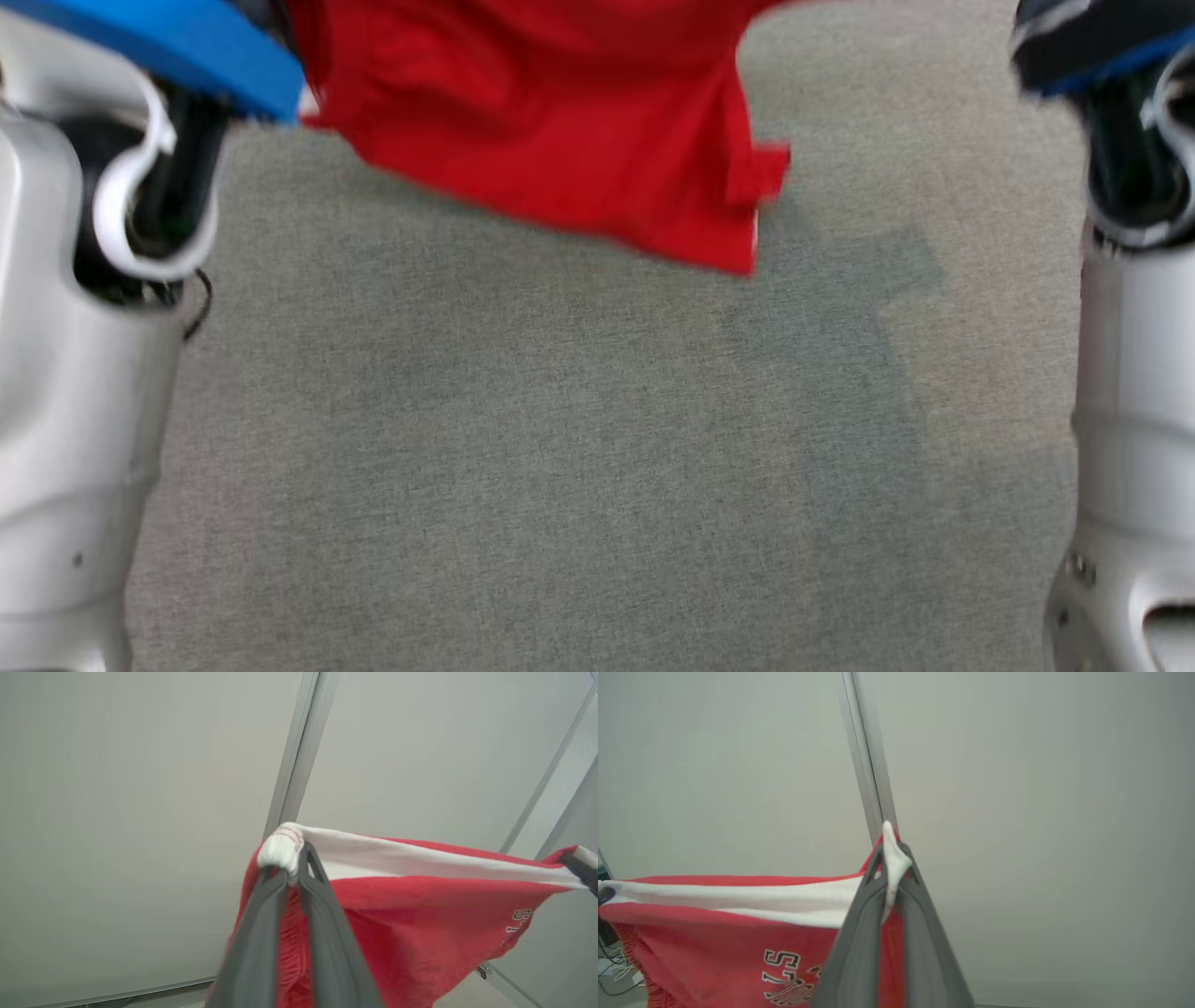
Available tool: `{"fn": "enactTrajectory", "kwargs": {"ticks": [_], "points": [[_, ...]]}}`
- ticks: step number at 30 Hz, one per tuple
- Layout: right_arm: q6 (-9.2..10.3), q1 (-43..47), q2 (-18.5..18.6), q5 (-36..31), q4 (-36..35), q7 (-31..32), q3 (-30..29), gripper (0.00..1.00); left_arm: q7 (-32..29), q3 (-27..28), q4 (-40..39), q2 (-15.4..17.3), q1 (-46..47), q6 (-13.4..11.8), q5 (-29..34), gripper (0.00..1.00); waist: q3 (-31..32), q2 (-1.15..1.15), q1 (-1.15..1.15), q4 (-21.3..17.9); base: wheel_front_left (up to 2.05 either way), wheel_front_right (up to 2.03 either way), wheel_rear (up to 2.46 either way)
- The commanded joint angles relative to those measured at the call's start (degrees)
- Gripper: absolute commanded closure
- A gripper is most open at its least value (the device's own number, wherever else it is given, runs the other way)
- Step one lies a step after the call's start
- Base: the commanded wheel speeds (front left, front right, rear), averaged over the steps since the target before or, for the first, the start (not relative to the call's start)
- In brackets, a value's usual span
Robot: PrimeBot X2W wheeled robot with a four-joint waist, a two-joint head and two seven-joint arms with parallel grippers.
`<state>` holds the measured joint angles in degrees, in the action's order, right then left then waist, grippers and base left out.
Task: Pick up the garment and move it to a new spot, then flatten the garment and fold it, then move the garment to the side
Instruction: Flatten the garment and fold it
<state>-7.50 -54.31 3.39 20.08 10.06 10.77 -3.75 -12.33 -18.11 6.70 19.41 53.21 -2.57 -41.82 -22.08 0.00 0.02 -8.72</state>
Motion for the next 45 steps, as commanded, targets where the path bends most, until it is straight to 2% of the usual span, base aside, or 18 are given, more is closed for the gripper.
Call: {"fn": "enactTrajectory", "kwargs": {"ticks": [1, 6, 10, 15, 18, 23, 28, 33, 40, 45], "points": [[0.01, -1.73, 0.05, 0.53, 1.12, -1.47, -0.78, 1.00, 0.76, 0.07, 0.68, -0.26, 1.68, -0.16, 0.39, 1.00, -0.21, 0.00, -0.02, 0.10, 0.00, 0.00, 0.00], [0.00, -10.55, -0.22, -1.61, 11.71, -13.27, 0.45, 1.00, 8.08, -0.78, 8.44, -0.60, 7.85, 2.49, 4.74, 1.00, 1.70, 0.00, -0.02, -0.52, 0.00, 0.00, 0.00], [0.01, -11.68, -0.28, -1.90, 18.62, -17.86, 1.31, 1.00, 14.04, -1.80, 13.18, -1.65, 7.37, 4.44, 6.19, 1.00, 3.20, 0.00, -0.02, -0.55, 0.00, 0.00, 0.00], [0.00, -5.77, 0.94, -0.76, 24.80, -17.63, 3.90, 1.00, 19.08, -4.76, 18.01, -2.06, 1.01, 7.01, 7.36, 1.00, 3.41, 0.00, -0.02, -0.49, 0.00, 0.00, 0.00], [0.00, 0.23, 2.40, 1.49, 27.53, -16.09, 6.04, 1.00, 21.02, -7.18, 20.34, -2.85, -5.84, 7.94, 6.93, 1.00, 3.57, 0.00, -0.02, -0.11, 0.00, 0.00, 0.00], [0.01, 12.55, 5.46, 5.68, 27.62, -10.04, 8.68, 1.00, 19.89, -11.46, 20.48, -3.00, -19.27, 8.72, 5.25, 1.00, 4.93, 0.00, -0.02, 0.94, 0.00, 0.00, 0.00], [0.01, 25.46, 9.67, 7.27, 20.98, -0.10, 8.57, 1.00, 13.17, -15.11, 15.74, -1.52, -32.22, 8.61, 2.01, 1.00, 7.63, 0.00, -0.02, 2.38, 0.00, 0.00, 0.00], [0.03, 39.18, 12.03, 5.43, 6.69, 11.81, 3.70, 1.00, 3.55, -17.43, 5.05, 2.19, -42.81, 6.81, -1.90, 1.00, 10.24, 0.00, -0.02, 3.71, 0.00, 0.00, 0.00], [0.01, 58.12, 7.52, 0.87, -21.05, 31.70, -5.93, 1.00, -9.80, -19.28, -16.47, 9.15, -53.27, 1.69, -7.49, 1.00, 10.69, 0.00, -0.02, 5.11, 0.00, 0.00, 0.00], [0.00, 65.50, 3.74, -1.22, -36.74, 40.52, -10.57, 1.00, -15.69, -18.80, -27.52, 12.46, -57.33, -1.25, -12.03, 1.00, 9.63, 0.00, -0.02, 5.76, 0.00, 0.00, 0.00]]}}
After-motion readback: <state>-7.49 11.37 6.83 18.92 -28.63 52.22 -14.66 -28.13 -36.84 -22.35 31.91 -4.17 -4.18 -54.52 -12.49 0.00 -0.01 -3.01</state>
